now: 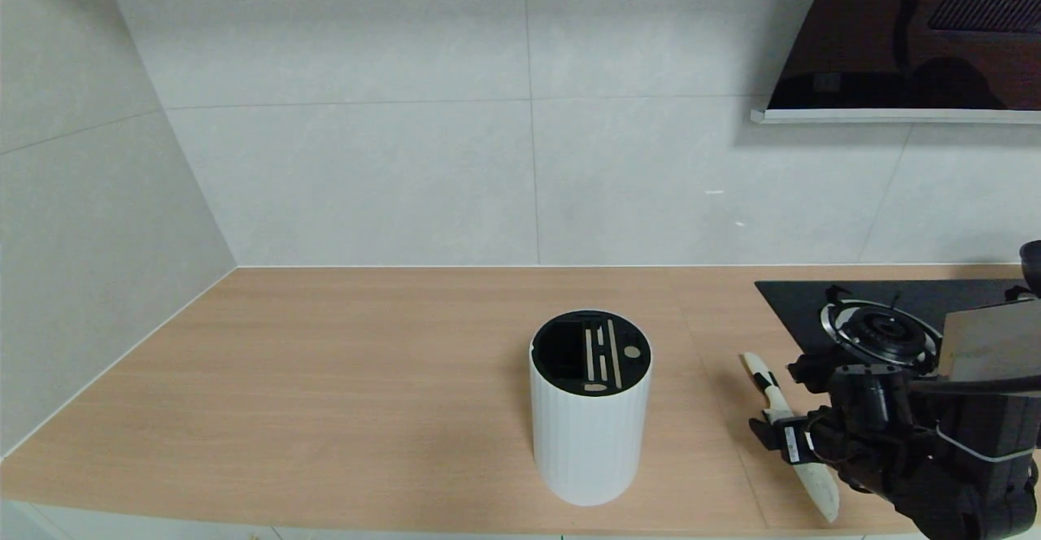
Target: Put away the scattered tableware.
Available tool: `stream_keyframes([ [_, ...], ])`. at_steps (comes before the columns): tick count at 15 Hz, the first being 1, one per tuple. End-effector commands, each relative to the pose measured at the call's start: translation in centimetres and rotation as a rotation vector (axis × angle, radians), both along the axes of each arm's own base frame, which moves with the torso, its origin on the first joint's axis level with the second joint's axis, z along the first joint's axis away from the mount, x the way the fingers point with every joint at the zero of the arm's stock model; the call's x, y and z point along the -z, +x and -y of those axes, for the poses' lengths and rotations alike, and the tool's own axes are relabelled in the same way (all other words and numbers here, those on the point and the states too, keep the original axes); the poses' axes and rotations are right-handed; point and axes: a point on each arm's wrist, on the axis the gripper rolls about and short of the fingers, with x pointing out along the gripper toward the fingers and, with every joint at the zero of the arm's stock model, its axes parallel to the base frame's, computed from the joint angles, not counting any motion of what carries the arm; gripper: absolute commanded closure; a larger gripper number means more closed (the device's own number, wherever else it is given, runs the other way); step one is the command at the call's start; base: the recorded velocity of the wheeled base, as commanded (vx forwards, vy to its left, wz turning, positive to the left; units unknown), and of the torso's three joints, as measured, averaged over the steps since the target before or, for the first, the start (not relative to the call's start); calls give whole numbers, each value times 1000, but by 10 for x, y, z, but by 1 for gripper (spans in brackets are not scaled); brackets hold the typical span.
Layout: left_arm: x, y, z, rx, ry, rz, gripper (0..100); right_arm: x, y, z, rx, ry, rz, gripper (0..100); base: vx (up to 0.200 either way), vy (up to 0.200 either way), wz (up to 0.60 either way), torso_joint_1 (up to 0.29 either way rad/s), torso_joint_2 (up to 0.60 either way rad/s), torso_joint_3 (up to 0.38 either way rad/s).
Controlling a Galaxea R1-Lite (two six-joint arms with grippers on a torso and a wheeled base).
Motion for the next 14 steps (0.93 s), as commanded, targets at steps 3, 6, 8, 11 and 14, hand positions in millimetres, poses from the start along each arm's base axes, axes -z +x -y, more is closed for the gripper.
stream_keyframes([
  [3,0,0,0,0,0,-1,0,15,12,0,25,-9,-9,0,0,0,0,0,0,0],
  [6,0,0,0,0,0,-1,0,18,15,4,36,-10,-6,0,0,0,0,0,0,0],
  [8,0,0,0,0,0,-1,0,18,15,4,37,-9,-6,0,0,0,0,0,0,0],
  [11,0,0,0,0,0,-1,0,19,15,4,37,-10,-11,0,0,0,0,0,0,0],
  [14,0,0,0,0,0,-1,0,21,16,5,43,-10,-12,0,0,0,0,0,0,0],
])
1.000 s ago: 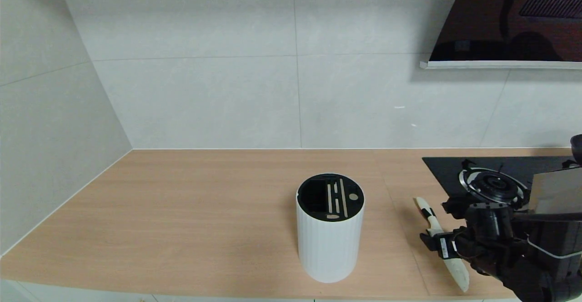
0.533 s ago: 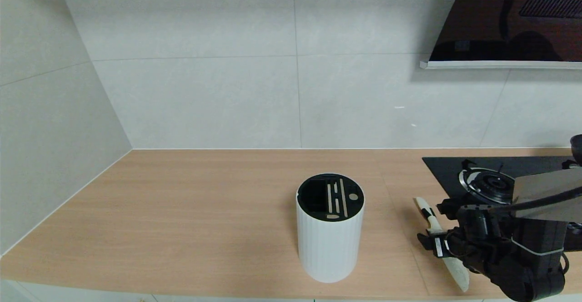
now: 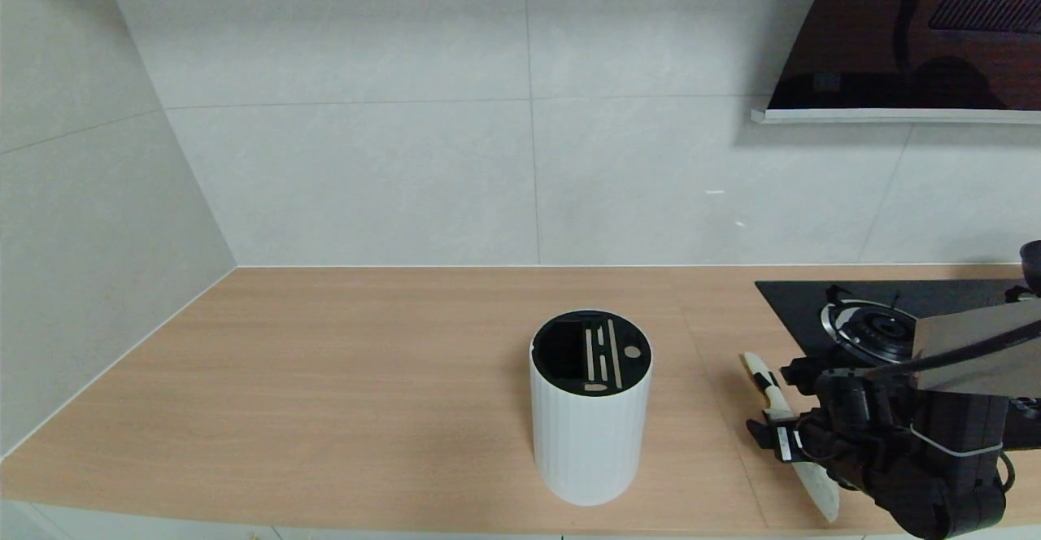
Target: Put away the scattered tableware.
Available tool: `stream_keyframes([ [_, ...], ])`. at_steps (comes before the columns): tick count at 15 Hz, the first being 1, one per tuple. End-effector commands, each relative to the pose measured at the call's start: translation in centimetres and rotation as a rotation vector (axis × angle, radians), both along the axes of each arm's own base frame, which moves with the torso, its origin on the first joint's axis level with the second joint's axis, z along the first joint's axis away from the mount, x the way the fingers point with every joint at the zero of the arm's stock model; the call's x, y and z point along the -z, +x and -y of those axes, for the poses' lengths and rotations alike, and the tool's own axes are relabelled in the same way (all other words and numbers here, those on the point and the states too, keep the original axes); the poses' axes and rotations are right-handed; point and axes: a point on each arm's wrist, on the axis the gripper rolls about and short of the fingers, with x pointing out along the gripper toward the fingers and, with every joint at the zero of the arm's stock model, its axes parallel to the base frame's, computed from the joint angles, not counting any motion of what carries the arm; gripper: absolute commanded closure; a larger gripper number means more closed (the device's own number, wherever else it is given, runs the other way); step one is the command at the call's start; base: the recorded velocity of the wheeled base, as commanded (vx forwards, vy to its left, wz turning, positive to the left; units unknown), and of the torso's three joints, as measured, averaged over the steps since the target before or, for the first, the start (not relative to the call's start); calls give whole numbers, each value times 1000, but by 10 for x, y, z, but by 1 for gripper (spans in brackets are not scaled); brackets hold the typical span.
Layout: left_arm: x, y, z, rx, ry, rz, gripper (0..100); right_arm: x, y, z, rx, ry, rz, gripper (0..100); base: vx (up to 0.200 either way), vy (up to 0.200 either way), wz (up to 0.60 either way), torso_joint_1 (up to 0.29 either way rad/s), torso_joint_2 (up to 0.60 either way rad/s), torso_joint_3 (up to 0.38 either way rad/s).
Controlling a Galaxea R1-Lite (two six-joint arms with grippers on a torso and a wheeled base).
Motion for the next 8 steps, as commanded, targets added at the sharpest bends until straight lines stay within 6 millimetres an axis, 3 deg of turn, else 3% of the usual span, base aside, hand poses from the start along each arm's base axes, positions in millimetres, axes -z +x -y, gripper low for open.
stream_keyframes([
  [1,0,0,0,0,0,0,0,1,0,1,4,0,-2,0,0,0,0,0,0,0],
  [3,0,0,0,0,0,0,0,1,0,2,5,0,-2,0,0,0,0,0,0,0],
  [4,0,0,0,0,0,2,0,1,0,2,5,-1,-4,100,0,0,0,0,0,0],
  [8,0,0,0,0,0,0,0,4,2,3,10,-1,-7,100,0,0,0,0,0,0],
])
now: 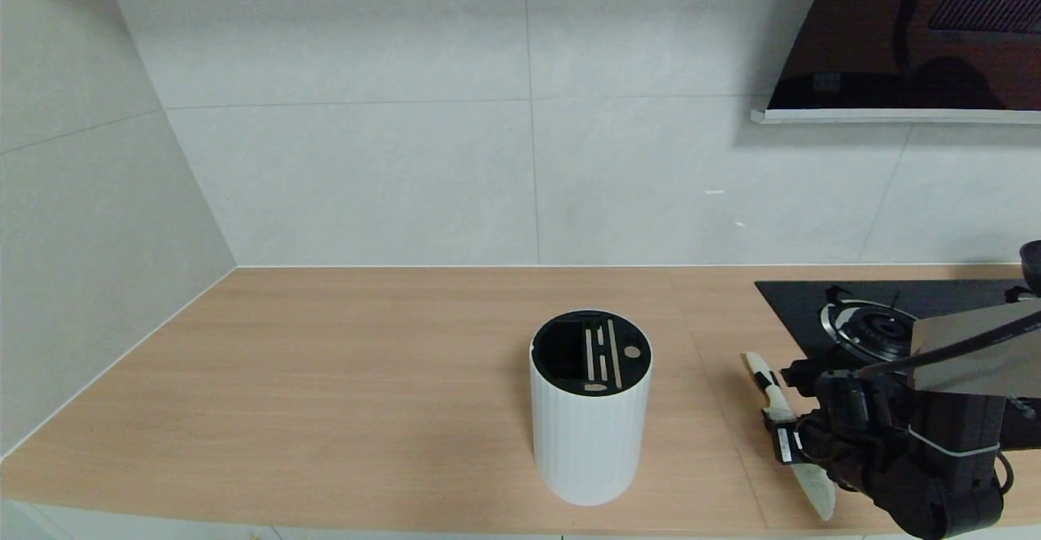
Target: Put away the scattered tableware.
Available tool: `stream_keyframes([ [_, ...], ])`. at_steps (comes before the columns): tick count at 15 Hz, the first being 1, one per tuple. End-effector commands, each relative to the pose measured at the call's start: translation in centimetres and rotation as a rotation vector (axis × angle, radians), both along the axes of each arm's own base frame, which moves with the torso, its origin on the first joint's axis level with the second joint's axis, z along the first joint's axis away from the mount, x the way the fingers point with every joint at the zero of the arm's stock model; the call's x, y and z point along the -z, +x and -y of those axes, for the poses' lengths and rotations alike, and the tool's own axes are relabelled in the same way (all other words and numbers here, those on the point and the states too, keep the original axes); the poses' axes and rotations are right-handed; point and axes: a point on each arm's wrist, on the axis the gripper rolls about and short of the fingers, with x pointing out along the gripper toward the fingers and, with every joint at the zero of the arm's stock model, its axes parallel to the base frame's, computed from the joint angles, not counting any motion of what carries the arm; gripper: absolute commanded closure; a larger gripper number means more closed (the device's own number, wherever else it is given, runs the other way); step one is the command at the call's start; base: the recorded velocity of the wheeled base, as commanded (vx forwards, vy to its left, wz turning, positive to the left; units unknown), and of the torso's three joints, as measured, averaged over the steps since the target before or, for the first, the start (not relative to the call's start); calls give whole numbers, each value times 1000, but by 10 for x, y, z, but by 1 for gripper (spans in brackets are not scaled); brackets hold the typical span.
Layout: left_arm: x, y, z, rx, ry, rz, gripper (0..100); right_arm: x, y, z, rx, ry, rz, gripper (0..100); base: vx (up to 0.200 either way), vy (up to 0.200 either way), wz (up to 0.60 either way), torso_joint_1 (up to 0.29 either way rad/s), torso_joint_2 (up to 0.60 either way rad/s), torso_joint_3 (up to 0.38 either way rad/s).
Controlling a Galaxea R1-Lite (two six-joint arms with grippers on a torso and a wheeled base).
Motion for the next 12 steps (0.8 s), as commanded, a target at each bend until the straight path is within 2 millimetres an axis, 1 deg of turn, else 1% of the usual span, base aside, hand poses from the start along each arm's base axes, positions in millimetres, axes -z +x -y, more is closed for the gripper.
stream_keyframes([
  [1,0,0,0,0,-2,0,0,0,0,0,0,0,-1,100,0,0,0,0,0,0],
  [3,0,0,0,0,0,0,0,0,0,0,1,1,1,100,0,0,0,0,0,0],
  [4,0,0,0,0,-2,0,0,-3,0,0,2,4,9,100,0,0,0,0,0,0],
  [7,0,0,0,0,-2,0,0,-20,-1,-2,12,30,53,100,0,0,0,0,0,0],
  [8,0,0,0,0,-2,0,0,-31,-3,-2,9,35,78,100,0,0,0,0,0,0],
  [9,0,0,0,0,-2,1,0,-37,-6,-2,6,36,89,100,0,0,0,0,0,0],
  [11,0,0,0,0,2,0,0,-60,-15,-8,-15,44,139,100,0,0,0,0,0,0],
  [12,0,0,0,1,12,0,0,-76,-23,-12,-33,50,164,100,0,0,0,0,0,0],
])
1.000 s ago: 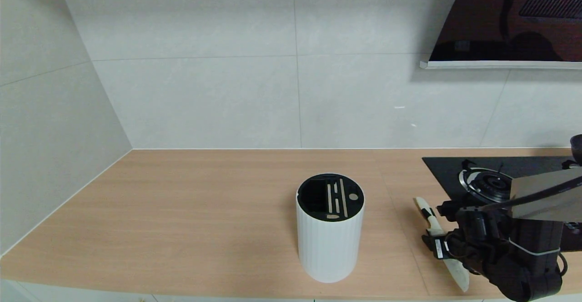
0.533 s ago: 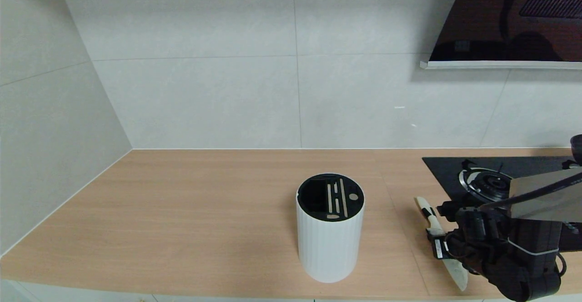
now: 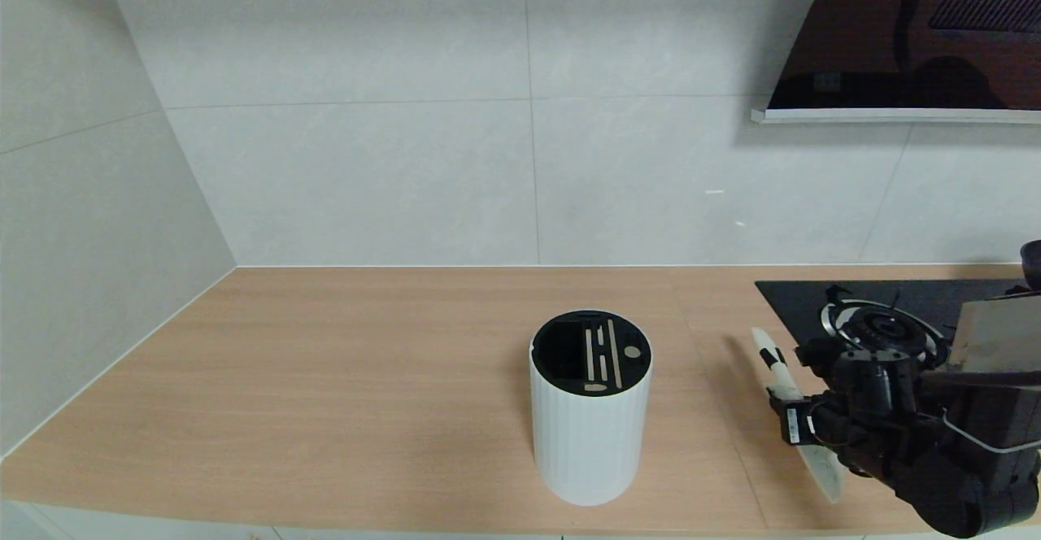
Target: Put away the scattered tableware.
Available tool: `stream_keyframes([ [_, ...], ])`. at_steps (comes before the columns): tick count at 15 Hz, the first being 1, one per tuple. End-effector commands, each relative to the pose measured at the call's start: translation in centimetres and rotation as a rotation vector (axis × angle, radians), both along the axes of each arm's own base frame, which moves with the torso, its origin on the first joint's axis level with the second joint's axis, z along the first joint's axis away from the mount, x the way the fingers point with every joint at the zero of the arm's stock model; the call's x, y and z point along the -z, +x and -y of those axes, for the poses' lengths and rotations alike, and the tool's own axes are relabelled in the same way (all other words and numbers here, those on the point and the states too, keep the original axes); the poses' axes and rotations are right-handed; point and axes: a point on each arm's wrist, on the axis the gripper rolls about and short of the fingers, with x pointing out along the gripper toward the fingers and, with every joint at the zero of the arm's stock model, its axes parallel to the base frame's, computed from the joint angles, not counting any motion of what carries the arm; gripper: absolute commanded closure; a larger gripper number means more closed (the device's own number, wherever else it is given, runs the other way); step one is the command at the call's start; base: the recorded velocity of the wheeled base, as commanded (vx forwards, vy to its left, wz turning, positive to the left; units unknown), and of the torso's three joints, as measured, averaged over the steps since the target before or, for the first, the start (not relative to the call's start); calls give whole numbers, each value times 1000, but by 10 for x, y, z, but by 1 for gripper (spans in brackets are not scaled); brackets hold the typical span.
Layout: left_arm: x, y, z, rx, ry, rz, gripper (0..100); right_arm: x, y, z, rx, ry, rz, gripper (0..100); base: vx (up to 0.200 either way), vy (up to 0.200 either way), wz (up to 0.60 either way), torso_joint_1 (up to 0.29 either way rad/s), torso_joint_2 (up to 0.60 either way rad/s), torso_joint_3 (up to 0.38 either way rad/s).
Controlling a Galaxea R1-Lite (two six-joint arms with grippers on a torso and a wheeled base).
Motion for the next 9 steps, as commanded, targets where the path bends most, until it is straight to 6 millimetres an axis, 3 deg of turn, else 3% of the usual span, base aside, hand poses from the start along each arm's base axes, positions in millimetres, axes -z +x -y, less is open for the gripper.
stream_keyframes([
  [1,0,0,0,3,10,-2,0,-45,-16,-10,-35,17,101,100,0,0,0,0,0,0],
  [5,-19,-6,3,136,7,77,0,-95,-29,-12,16,25,262,100,0,0,0,0,0,0],
  [7,-51,-12,6,265,-23,101,0,-126,-41,-15,-6,47,369,100,0,0,0,0,0,0],
  [9,-85,0,8,368,-60,32,0,-153,-47,-31,-71,64,391,100,0,0,0,0,0,0],
])
